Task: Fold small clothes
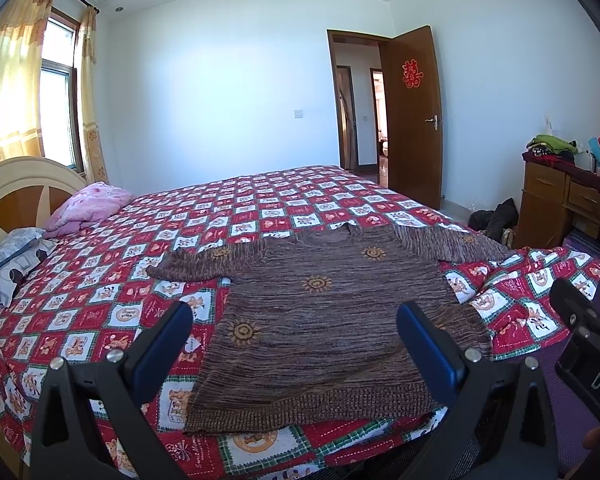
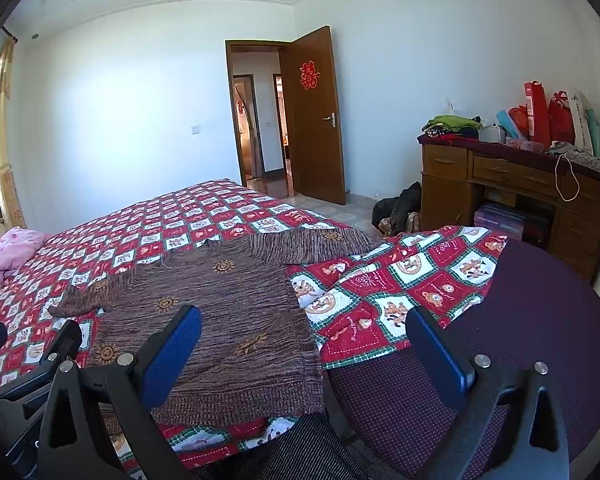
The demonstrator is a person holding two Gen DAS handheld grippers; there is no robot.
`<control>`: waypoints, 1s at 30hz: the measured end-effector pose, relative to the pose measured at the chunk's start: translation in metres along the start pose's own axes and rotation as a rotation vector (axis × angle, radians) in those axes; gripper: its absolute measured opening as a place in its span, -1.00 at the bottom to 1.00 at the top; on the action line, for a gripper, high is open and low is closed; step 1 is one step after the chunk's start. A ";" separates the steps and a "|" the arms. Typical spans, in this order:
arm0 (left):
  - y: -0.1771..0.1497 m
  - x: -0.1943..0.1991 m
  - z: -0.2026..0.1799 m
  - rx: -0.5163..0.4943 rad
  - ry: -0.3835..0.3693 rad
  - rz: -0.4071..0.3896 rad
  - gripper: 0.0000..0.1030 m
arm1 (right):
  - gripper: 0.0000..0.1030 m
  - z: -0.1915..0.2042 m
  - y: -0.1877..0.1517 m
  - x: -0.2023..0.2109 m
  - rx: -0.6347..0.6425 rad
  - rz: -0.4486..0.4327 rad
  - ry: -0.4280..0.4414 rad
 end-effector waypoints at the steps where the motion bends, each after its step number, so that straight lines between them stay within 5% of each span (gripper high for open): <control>1: 0.000 -0.001 0.000 0.001 0.000 0.003 1.00 | 0.98 0.000 0.000 0.000 0.000 0.000 0.000; 12: -0.010 -0.027 -0.005 -0.014 -0.021 0.072 1.00 | 0.98 -0.011 -0.010 -0.034 -0.028 0.089 -0.025; 30: -0.040 -0.142 0.017 0.035 -0.085 0.304 1.00 | 0.98 -0.037 -0.038 -0.145 -0.046 0.278 -0.101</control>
Point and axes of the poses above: each gripper's, at about its wrist camera, not at the fingertips, and x roughly against the way its jaws point, z to its left, y to its top, the point moved 1 cm from there along -x, roughly the way its jaws point, and after that the axes turned 9 degrees about -x, right-handed, at the moved point
